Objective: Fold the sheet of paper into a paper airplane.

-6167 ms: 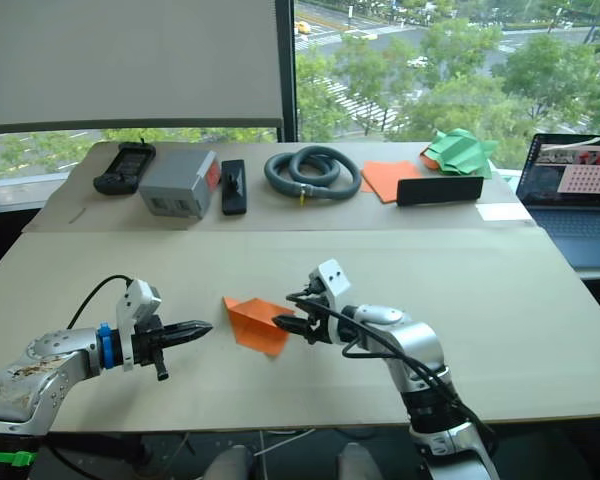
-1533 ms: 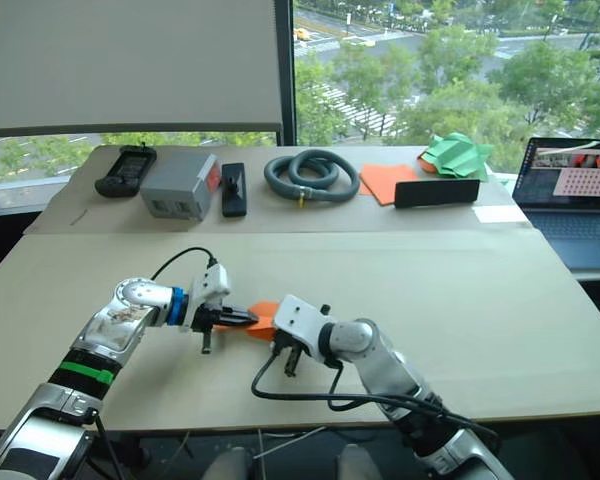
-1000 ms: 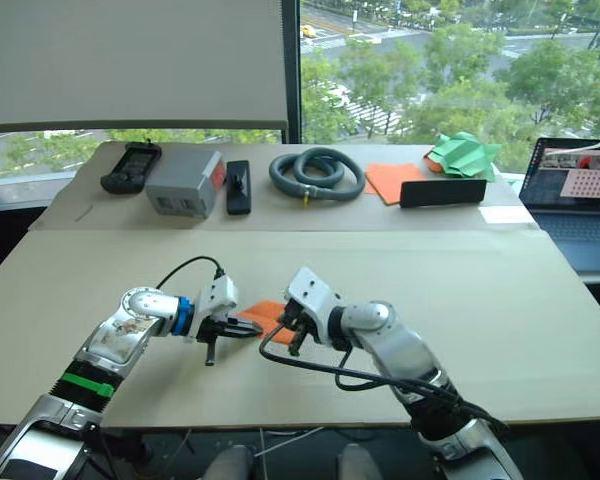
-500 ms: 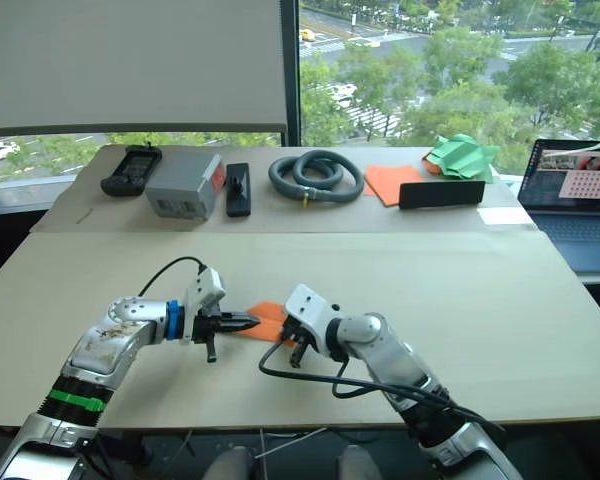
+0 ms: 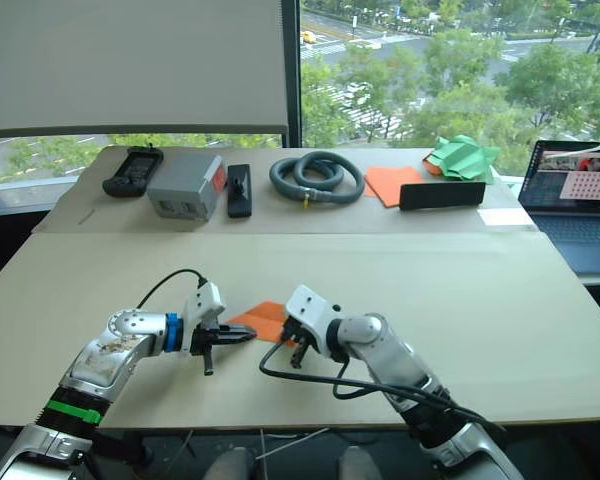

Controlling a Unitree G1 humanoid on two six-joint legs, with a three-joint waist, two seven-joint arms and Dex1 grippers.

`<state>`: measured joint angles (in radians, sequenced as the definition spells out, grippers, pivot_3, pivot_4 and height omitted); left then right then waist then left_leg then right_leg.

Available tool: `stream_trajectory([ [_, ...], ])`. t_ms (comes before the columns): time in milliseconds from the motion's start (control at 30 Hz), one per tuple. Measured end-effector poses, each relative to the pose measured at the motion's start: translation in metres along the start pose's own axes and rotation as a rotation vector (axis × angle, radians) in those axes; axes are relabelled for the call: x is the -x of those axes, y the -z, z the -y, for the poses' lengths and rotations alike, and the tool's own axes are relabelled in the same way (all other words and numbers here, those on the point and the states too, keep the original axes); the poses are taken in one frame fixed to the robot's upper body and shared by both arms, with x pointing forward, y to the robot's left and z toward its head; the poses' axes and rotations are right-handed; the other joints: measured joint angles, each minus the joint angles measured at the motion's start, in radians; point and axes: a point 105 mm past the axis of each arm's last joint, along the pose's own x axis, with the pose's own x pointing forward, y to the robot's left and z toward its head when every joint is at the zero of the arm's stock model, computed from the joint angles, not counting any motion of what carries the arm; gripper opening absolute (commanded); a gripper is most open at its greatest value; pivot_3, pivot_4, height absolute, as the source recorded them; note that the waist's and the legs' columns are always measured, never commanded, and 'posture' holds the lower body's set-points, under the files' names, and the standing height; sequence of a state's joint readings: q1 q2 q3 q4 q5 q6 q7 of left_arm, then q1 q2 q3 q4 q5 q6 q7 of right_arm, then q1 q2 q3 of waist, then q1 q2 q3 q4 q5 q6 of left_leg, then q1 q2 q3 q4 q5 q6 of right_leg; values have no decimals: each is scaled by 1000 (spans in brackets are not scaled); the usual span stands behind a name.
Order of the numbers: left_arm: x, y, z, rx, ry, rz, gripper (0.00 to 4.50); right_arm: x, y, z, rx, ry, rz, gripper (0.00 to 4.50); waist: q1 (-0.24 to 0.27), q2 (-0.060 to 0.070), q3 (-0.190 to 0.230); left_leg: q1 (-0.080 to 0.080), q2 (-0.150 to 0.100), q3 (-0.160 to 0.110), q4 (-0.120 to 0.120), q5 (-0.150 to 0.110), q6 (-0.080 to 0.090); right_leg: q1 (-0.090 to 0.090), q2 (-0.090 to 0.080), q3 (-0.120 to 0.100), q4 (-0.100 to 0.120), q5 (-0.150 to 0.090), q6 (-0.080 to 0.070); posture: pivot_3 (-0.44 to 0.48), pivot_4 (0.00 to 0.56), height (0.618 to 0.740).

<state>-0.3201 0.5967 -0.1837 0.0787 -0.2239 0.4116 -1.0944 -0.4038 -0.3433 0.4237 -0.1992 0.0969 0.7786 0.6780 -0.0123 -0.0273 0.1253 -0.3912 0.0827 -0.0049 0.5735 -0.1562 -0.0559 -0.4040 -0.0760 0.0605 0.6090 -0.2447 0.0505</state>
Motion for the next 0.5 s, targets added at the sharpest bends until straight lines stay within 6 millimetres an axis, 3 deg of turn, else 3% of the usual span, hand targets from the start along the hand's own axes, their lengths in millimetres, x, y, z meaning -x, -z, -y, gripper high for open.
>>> stream_trajectory([
  [133,1,0,1,-6,-1,-4,86,13,-5,17,-163,38,50,2609,-1,0,0,0,0,0,0,0,0,0,0,0,0,0,0,0,150,714],
  [300,1,1,2,-16,0,-7,86,29,-7,41,-252,101,92,2609,-2,1,0,0,0,0,0,0,0,0,0,0,0,0,0,0,150,714],
  [500,1,2,2,-21,-2,-9,86,18,8,37,-418,51,70,2609,-4,1,0,0,0,0,-1,0,0,0,0,0,0,0,0,0,150,714],
])
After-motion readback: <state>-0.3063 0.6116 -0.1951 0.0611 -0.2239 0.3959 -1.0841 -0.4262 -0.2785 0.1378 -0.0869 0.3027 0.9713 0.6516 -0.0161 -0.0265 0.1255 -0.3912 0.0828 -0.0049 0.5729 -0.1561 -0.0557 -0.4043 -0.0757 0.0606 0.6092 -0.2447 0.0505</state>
